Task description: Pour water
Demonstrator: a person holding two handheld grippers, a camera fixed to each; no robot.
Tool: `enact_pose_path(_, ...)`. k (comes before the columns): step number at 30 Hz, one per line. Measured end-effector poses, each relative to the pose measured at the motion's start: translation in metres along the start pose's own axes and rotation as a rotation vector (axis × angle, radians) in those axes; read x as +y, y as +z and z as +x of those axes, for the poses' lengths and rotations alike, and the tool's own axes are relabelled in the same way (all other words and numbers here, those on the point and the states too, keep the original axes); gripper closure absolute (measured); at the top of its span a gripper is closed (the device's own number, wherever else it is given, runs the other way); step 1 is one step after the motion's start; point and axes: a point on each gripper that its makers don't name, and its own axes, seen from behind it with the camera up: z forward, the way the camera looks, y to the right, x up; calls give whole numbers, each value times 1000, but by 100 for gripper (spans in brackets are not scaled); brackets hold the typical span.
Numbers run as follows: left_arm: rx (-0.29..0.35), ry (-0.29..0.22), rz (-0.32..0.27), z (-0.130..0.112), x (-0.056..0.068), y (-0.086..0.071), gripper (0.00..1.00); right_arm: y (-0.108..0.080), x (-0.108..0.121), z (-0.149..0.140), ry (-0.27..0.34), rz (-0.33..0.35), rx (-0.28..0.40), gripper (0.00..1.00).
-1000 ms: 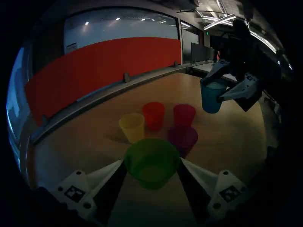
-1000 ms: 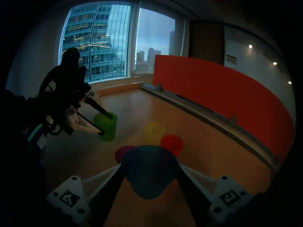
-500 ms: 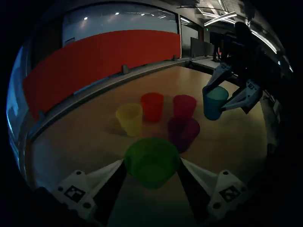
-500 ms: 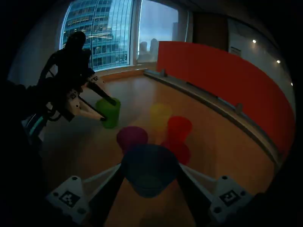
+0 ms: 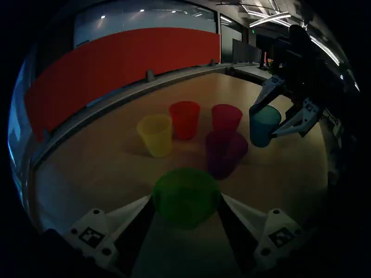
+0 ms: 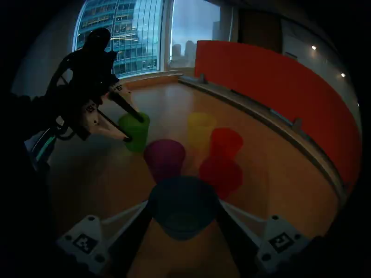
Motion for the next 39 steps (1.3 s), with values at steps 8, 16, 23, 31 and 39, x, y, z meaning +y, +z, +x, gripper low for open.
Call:
enact_pose_path(8,-6,-13,-13,-7,1,8,13,5,-2,-7,-6,0,-19,8)
enact_pose_path(16,3,-27,-19,-10,2,6,12,8,-4,-13,-13,-1,-34,8)
enact_pose_path(23,5,-38,-18,-15,1,4,11,10,-5,-15,-9,-5,-35,8)
enact_pose_path(31,3,-48,-17,-15,2,3,11,9,-7,-18,-10,-9,-37,8)
enact_pose_path(39,-19,-43,-13,-22,2,1,10,10,-7,-19,-1,-11,-36,7)
